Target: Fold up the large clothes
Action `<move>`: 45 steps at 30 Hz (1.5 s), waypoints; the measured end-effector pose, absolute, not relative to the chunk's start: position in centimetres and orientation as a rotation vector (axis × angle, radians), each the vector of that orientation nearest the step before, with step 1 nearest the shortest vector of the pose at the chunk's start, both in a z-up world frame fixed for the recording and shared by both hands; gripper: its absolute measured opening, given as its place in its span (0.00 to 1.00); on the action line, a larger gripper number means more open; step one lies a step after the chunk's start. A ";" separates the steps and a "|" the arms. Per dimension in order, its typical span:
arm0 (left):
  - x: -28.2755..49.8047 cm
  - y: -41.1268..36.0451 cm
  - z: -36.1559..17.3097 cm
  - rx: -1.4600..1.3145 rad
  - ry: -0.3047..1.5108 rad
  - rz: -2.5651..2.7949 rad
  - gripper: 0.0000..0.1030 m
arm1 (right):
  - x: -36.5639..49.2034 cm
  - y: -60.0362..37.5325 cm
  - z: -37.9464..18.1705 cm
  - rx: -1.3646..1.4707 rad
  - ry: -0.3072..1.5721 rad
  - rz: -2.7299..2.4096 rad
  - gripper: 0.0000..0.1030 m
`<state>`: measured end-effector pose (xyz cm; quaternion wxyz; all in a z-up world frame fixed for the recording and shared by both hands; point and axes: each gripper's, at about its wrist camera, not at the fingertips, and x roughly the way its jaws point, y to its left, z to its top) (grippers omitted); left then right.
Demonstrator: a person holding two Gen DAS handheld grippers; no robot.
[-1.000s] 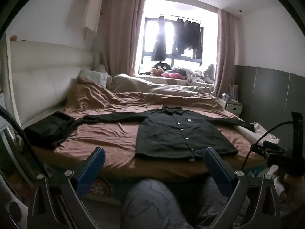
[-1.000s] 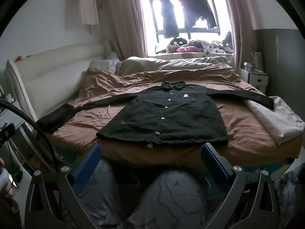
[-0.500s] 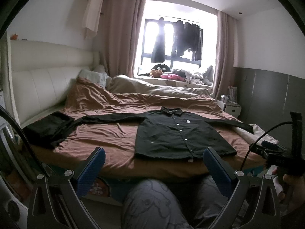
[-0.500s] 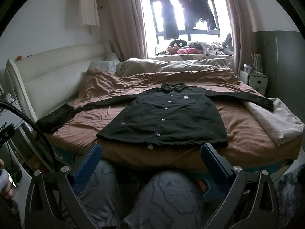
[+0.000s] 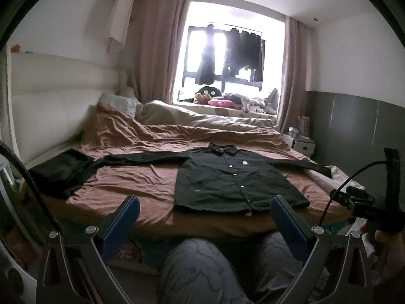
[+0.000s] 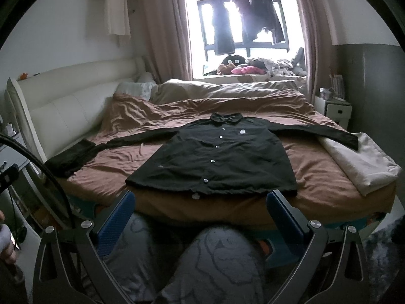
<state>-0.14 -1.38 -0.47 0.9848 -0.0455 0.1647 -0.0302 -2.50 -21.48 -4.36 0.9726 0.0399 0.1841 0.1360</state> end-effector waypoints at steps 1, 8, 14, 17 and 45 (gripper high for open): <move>-0.2 -1.4 -0.5 -0.091 0.331 -0.061 1.00 | -2.5 -21.4 -4.4 0.082 0.372 0.274 1.00; -0.2 -1.2 -0.4 -0.095 0.333 -0.065 1.00 | -2.3 -21.5 -4.6 0.080 0.374 0.263 1.00; -0.2 -1.4 -0.4 -0.095 0.334 -0.064 1.00 | -2.7 -21.5 -4.5 0.081 0.368 0.248 1.00; -0.2 -1.6 -0.4 -0.094 0.336 -0.067 1.00 | -2.8 -21.5 -4.6 0.084 0.368 0.246 1.00; 2.9 -0.5 -1.3 -0.131 0.369 -0.048 1.00 | 0.5 -20.7 -4.7 0.048 0.362 0.234 1.00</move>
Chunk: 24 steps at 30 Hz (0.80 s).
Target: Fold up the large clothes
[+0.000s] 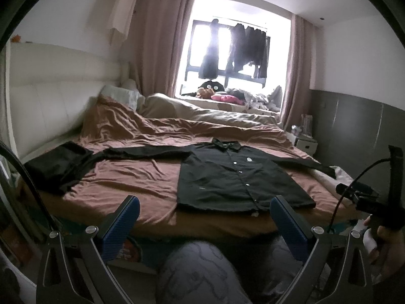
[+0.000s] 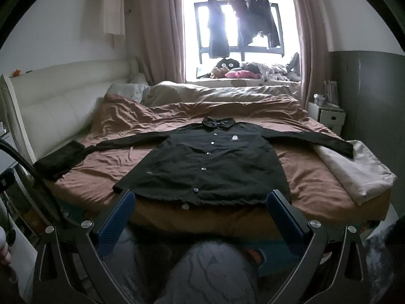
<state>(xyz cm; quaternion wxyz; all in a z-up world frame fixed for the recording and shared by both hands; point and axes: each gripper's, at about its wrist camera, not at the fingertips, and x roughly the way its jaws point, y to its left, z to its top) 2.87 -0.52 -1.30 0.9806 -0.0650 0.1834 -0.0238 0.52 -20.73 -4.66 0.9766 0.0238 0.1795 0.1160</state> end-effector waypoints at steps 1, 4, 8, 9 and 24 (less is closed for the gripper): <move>3.2 -0.2 -1.3 -0.136 0.373 -0.047 1.00 | 1.1 -20.7 -4.7 0.049 0.367 0.235 1.00; 4.4 0.6 -1.5 -0.146 0.385 -0.038 1.00 | 2.7 -20.5 -4.8 0.054 0.377 0.241 1.00; 6.3 1.9 -1.6 -0.158 0.397 -0.021 1.00 | 5.0 -19.8 -4.8 0.062 0.393 0.255 1.00; 6.8 2.3 -1.7 -0.165 0.400 -0.016 1.00 | 5.5 -19.8 -4.7 0.063 0.396 0.257 1.00; 16.6 9.6 -2.4 -0.269 0.464 0.074 1.00 | 17.3 -18.4 -3.7 0.090 0.447 0.295 1.00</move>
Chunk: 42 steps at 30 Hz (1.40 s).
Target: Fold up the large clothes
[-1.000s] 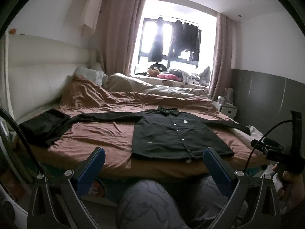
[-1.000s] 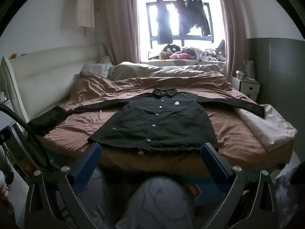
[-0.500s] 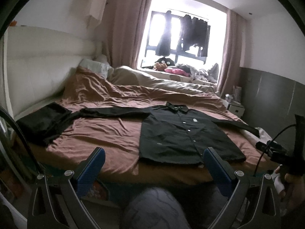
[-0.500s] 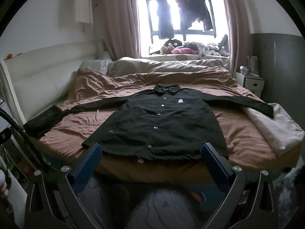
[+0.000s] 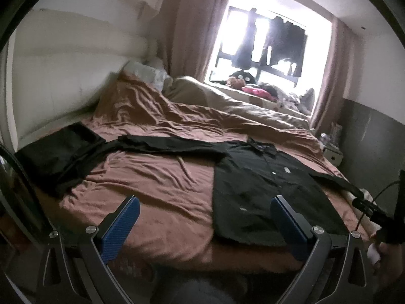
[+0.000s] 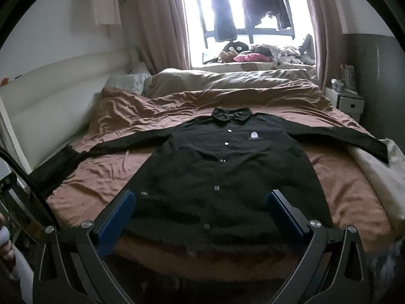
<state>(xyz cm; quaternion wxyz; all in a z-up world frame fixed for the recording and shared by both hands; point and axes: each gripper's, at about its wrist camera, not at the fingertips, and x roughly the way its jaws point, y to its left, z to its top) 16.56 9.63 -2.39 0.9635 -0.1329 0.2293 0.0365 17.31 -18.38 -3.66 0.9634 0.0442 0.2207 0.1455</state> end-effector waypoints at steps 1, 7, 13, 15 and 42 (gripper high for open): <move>17.6 10.5 -2.5 -0.285 0.472 0.079 1.00 | 18.4 -18.3 -3.5 0.091 0.451 0.297 1.00; 23.2 14.0 -3.1 -0.349 0.509 0.104 0.97 | 24.2 -16.8 -2.7 0.096 0.477 0.306 1.00; 28.0 17.0 -4.1 -0.410 0.548 0.116 0.87 | 28.8 -15.3 -2.3 0.094 0.514 0.324 1.00; 29.7 18.4 -4.7 -0.440 0.559 0.125 0.84 | 30.5 -14.7 -2.1 0.085 0.523 0.331 0.98; 51.4 33.4 -17.1 -0.678 0.768 0.317 0.67 | 51.3 -5.5 -4.3 -0.028 0.688 0.365 0.63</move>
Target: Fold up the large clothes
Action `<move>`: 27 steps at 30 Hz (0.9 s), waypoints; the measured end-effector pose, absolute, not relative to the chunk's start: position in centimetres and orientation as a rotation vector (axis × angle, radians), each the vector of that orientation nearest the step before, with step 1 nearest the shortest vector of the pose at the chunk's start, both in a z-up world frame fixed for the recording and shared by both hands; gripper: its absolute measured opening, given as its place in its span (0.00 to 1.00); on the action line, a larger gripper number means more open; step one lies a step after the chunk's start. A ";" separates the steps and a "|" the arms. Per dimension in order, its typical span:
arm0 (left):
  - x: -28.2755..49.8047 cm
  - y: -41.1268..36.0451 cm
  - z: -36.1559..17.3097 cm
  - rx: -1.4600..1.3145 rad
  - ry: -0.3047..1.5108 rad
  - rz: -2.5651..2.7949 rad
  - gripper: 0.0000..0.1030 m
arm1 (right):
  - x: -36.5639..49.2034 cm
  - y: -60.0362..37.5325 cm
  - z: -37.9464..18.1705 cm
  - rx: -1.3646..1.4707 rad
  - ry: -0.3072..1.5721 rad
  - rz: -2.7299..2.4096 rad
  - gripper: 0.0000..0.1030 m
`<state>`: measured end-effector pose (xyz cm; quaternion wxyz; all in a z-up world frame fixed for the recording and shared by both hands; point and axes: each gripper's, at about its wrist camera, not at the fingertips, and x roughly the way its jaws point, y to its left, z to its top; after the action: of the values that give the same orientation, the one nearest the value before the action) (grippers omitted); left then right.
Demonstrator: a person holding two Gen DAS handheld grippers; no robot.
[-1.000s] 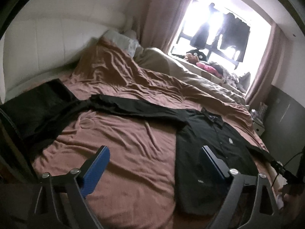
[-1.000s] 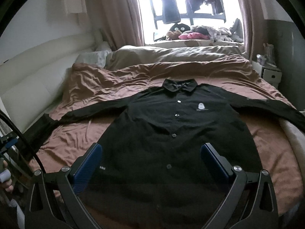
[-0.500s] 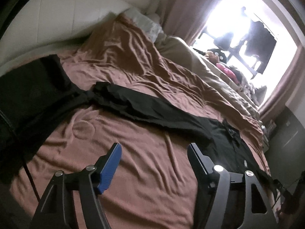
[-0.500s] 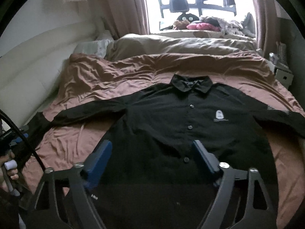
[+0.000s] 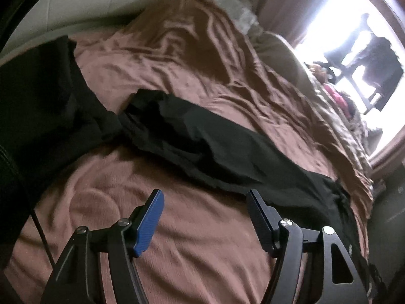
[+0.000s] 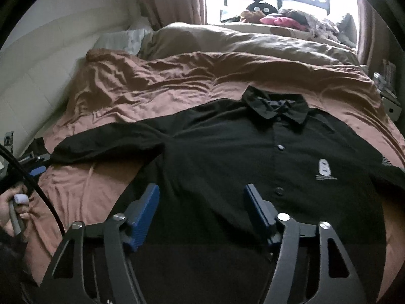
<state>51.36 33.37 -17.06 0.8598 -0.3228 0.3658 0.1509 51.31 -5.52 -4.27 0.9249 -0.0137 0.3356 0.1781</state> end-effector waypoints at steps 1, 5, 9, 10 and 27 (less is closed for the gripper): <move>52.1 34.2 -17.8 -0.691 0.777 0.330 0.67 | 51.9 -5.1 -4.4 -0.032 0.692 0.362 0.62; 54.1 36.1 -19.6 -0.727 0.797 0.392 0.65 | 53.8 -4.0 -5.0 -0.019 0.713 0.358 0.53; 55.5 37.5 -21.1 -0.780 0.792 0.418 0.22 | 56.0 -3.1 -5.6 0.038 0.744 0.372 0.41; 55.4 37.6 -20.9 -0.794 0.769 0.410 0.13 | 56.7 -2.8 -5.8 0.063 0.759 0.379 0.37; 56.8 34.1 -7.0 -0.596 0.536 0.243 0.02 | 69.5 1.3 -11.3 0.335 0.948 0.448 0.17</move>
<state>56.77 34.10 -6.95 0.9137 -0.2892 0.2601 0.1180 69.49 1.29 -11.25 0.8524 0.1592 0.4503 0.2128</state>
